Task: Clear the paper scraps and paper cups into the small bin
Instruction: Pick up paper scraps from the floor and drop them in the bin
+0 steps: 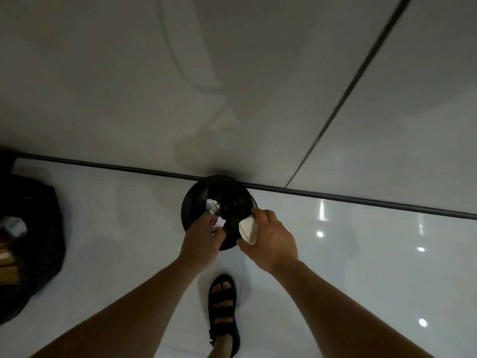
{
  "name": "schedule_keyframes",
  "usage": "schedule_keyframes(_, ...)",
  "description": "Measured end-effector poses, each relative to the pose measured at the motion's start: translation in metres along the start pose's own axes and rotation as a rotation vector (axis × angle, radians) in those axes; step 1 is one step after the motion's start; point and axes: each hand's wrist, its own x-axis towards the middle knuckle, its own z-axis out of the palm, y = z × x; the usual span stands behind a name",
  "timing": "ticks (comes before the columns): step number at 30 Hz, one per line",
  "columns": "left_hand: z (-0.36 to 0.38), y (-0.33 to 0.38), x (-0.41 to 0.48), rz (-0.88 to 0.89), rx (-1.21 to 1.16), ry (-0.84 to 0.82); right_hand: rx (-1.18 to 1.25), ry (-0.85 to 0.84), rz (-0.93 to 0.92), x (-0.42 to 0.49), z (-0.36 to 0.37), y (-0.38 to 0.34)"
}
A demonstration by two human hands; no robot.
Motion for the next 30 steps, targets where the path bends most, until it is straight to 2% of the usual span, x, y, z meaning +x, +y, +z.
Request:
schedule_keyframes(8, -0.03, -0.035, 0.065, 0.064, 0.02, -0.128, 0.072, 0.02, 0.135, 0.043, 0.062, -0.042)
schedule_keyframes(16, -0.045, -0.024, 0.029, 0.037, 0.068, -0.157, 0.107, 0.088, 0.192, -0.011, 0.034, -0.027)
schedule_keyframes(20, -0.041, 0.028, -0.001, 0.133, 0.078, -0.163, 0.099, 0.118, 0.234, -0.056, -0.003, -0.003)
schedule_keyframes(25, -0.025, 0.132, -0.067, 0.255, 0.139, -0.253, 0.105, 0.214, 0.366, -0.148, -0.082, 0.036)
schedule_keyframes(30, 0.004, 0.258, -0.17, 0.558, 0.292, -0.359, 0.117, 0.371, 0.528, -0.264, -0.179, 0.069)
